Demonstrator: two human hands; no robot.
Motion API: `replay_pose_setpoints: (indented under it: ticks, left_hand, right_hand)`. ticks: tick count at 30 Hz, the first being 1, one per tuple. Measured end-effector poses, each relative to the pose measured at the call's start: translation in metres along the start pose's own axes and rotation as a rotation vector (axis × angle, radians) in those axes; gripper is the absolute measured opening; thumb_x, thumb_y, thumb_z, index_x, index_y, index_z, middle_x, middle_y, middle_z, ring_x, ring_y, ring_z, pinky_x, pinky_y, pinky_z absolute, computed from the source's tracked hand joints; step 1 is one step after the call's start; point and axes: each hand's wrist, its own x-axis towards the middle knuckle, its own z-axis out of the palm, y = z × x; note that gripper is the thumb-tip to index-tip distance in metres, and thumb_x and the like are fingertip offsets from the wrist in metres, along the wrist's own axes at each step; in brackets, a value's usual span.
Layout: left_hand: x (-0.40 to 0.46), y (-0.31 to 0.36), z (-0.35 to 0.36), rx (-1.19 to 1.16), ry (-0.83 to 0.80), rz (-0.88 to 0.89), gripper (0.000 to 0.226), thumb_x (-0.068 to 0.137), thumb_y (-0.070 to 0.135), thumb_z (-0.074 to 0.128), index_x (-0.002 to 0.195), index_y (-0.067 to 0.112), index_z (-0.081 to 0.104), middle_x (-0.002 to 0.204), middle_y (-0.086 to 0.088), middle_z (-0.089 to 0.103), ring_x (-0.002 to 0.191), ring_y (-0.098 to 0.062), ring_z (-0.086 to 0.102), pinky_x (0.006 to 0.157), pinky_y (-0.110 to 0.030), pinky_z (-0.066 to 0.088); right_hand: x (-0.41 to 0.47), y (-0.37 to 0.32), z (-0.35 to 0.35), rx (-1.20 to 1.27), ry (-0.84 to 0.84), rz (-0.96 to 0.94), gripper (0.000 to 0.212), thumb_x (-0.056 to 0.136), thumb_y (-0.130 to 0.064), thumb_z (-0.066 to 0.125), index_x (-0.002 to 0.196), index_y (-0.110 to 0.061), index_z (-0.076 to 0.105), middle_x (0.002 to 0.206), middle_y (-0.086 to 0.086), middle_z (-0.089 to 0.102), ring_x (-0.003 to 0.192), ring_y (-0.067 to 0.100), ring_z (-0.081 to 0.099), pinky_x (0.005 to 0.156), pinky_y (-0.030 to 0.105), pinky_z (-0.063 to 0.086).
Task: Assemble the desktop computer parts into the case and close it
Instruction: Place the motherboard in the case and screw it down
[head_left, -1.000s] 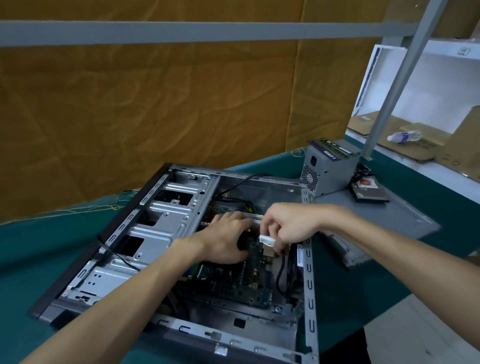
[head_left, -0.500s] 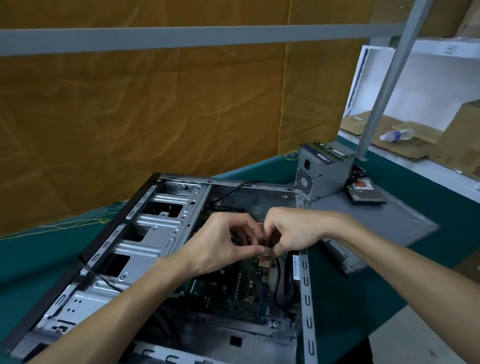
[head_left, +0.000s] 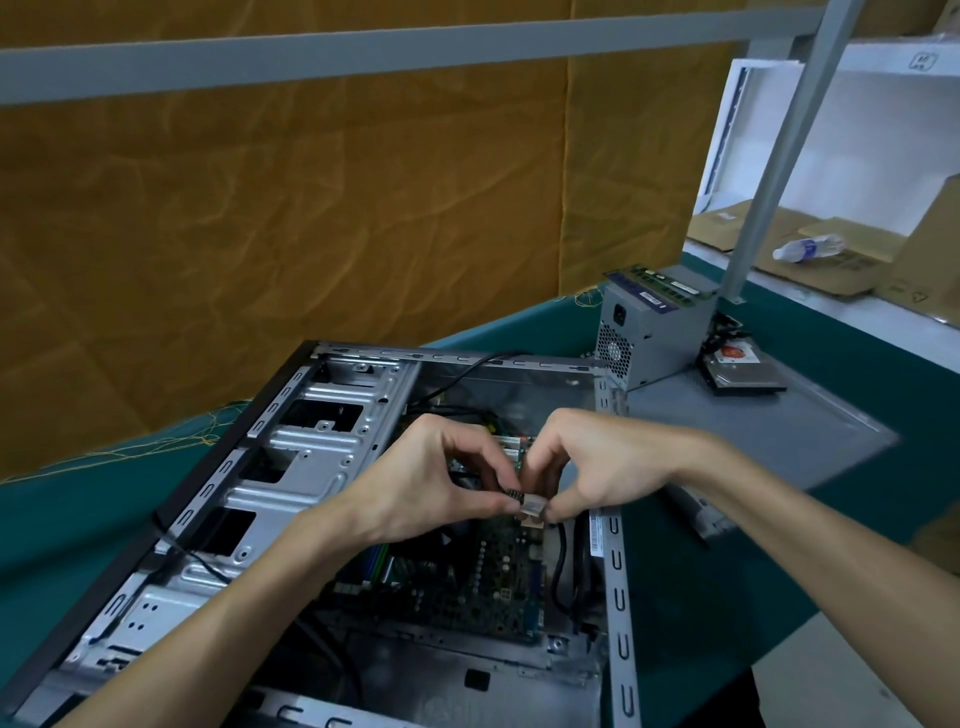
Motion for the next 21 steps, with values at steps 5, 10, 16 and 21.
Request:
replay_pose_setpoints:
  ticks: [5, 10, 16, 21]
  left_hand:
    - [0.0, -0.001, -0.002, 0.032, 0.026, -0.022, 0.014, 0.075, 0.012, 0.09, 0.081, 0.013, 0.077, 0.076, 0.006, 0.074, 0.068, -0.009, 0.068, 0.069, -0.021, 0.054]
    - [-0.001, 0.003, 0.002, 0.045, 0.055, -0.027, 0.023, 0.071, 0.013, 0.093, 0.082, 0.017, 0.073, 0.075, 0.01, 0.073, 0.063, -0.001, 0.06, 0.06, -0.018, 0.045]
    - [-0.003, 0.0, 0.001, -0.02, 0.059, -0.067, 0.044, 0.078, 0.01, 0.087, 0.098, 0.013, 0.048, 0.087, -0.002, 0.075, 0.059, -0.009, 0.054, 0.057, -0.027, 0.048]
    - [-0.005, -0.008, 0.003, 0.308, 0.078, 0.033, 0.033, 0.083, 0.018, 0.083, 0.098, 0.025, 0.054, 0.09, 0.015, 0.064, 0.068, -0.014, 0.062, 0.062, -0.032, 0.051]
  right_hand:
    - [-0.001, 0.0, 0.005, 0.085, -0.001, -0.042, 0.031, 0.09, -0.041, 0.076, 0.079, -0.013, 0.07, 0.072, 0.01, 0.066, 0.069, 0.032, 0.06, 0.069, 0.048, 0.052]
    - [0.005, -0.003, 0.002, 0.111, 0.024, 0.025, 0.066, 0.092, -0.067, 0.059, 0.056, -0.015, 0.039, 0.062, 0.015, 0.019, 0.055, 0.032, 0.019, 0.05, 0.034, 0.017]
    - [0.005, -0.003, -0.005, 0.112, -0.103, 0.028, 0.029, 0.096, -0.045, 0.067, 0.077, -0.024, 0.073, 0.065, 0.007, 0.061, 0.06, 0.014, 0.048, 0.064, 0.033, 0.035]
    - [0.005, 0.006, 0.015, -0.087, 0.154, 0.073, 0.021, 0.096, -0.038, 0.066, 0.086, -0.021, 0.074, 0.08, 0.001, 0.072, 0.076, 0.015, 0.063, 0.078, 0.035, 0.045]
